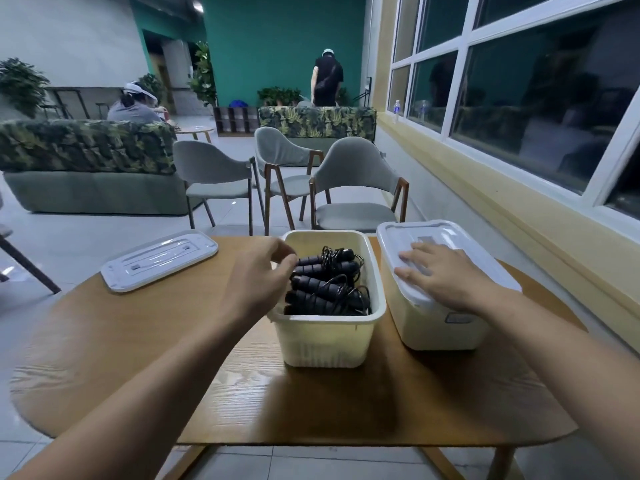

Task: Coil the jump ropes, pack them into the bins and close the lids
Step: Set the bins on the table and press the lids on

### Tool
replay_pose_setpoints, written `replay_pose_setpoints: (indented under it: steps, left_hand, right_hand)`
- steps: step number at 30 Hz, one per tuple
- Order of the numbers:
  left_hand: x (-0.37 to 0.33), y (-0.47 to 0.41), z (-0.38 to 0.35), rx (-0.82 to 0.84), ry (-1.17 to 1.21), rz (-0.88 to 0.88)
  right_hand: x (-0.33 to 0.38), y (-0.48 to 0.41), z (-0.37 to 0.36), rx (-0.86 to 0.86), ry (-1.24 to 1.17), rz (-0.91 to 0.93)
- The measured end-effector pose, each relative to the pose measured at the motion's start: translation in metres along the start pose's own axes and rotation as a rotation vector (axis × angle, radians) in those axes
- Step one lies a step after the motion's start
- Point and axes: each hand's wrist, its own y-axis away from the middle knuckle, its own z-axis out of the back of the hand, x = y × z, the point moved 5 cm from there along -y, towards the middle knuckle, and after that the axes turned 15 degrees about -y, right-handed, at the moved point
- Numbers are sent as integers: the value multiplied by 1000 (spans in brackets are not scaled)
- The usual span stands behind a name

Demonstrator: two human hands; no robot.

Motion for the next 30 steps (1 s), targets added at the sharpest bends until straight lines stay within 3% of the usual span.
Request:
replay_pose_setpoints:
  steps: [3, 19, 22, 30]
  left_hand:
    - [56, -19, 6, -45, -60, 110]
    - [378, -55, -9, 316, -572, 646]
    - [396, -52, -14, 361, -649, 640]
    - [347, -48, -5, 274, -691, 366]
  right_hand:
    - [-4, -3, -4, 14, 25, -17]
    - [-9, -10, -11, 45, 70, -64]
    - [-10, -10, -11, 42, 72, -62]
    - [-10, -13, -13, 29, 70, -69]
